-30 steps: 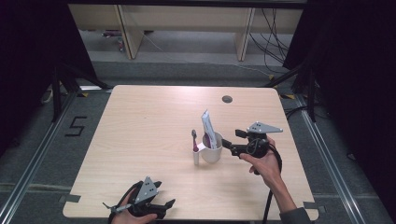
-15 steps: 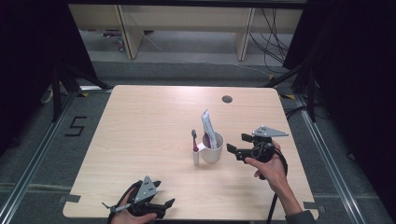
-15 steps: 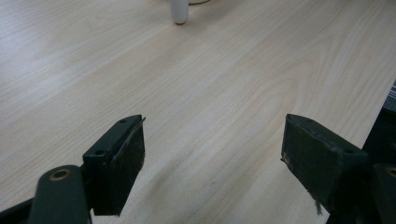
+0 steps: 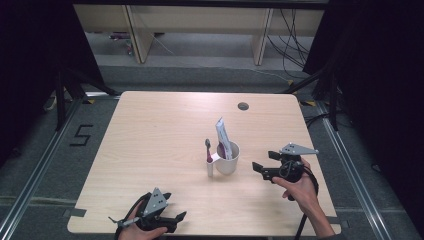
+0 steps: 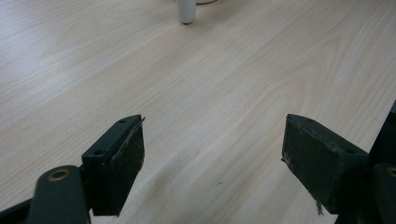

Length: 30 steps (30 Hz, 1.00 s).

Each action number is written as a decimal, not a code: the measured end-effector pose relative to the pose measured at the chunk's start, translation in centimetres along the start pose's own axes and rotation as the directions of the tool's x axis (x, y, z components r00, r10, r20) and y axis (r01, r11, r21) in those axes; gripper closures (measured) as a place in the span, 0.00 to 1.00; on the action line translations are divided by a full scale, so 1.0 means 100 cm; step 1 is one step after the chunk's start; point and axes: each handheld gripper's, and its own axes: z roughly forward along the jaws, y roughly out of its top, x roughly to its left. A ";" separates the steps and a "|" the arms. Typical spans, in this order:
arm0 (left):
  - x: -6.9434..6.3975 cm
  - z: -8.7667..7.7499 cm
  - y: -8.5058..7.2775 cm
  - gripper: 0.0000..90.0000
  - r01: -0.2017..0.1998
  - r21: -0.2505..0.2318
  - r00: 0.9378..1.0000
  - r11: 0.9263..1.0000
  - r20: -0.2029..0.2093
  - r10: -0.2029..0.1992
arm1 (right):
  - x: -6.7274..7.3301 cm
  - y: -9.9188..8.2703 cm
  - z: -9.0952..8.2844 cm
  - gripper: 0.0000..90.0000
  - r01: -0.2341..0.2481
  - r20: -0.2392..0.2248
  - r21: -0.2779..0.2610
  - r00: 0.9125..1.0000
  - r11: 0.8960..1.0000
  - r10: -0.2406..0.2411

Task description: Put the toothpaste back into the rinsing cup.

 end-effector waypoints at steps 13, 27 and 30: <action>0.002 -0.004 -0.002 0.23 -0.019 0.010 1.000 1.000 -0.010 0.019 | 0.007 -0.019 -0.011 0.18 -0.004 0.014 0.033 1.000 0.999 0.004; 0.001 -0.003 -0.003 0.23 -0.016 0.010 1.000 1.000 -0.015 0.016 | 0.010 -0.043 -0.035 0.18 0.053 0.030 0.034 0.998 0.998 -0.054; 0.000 -0.003 -0.003 0.23 -0.002 -0.004 1.000 1.000 -0.011 0.002 | 0.013 -0.048 -0.036 0.18 0.052 0.030 0.046 0.998 0.998 -0.054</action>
